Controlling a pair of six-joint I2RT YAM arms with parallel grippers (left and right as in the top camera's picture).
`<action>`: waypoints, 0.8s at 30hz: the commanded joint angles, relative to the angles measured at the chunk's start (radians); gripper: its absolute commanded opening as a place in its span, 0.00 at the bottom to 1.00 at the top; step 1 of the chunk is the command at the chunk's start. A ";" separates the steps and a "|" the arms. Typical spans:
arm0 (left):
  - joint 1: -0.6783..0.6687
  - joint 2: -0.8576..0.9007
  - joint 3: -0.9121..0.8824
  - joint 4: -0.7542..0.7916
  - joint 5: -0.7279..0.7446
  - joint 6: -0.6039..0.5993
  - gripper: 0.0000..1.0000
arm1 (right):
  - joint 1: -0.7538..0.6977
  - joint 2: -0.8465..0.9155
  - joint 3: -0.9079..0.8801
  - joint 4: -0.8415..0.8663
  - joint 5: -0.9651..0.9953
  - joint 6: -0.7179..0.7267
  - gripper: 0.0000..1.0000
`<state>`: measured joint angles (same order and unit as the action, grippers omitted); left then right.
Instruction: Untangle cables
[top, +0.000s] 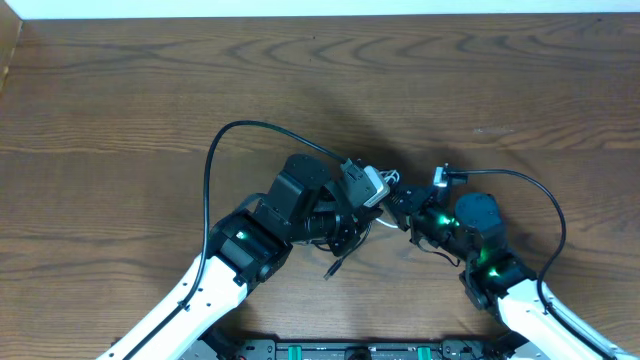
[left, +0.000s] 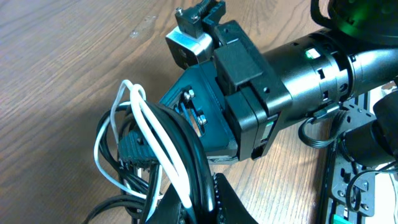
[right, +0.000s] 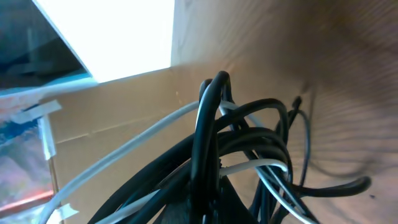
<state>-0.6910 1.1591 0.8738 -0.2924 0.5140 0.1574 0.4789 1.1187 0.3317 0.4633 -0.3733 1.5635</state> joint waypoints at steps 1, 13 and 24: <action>0.002 -0.005 0.007 0.006 -0.029 0.002 0.07 | 0.007 0.013 0.001 -0.013 -0.002 -0.092 0.02; 0.034 -0.005 0.007 0.017 -0.388 -0.245 0.07 | -0.027 -0.060 0.001 -0.275 -0.016 -0.226 0.01; 0.035 -0.005 0.007 0.015 -0.802 -0.367 0.07 | -0.287 -0.394 0.001 -0.738 0.035 -0.423 0.01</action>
<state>-0.6830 1.1660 0.8738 -0.2882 -0.0269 -0.1593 0.2806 0.7849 0.3489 -0.1730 -0.4496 1.2407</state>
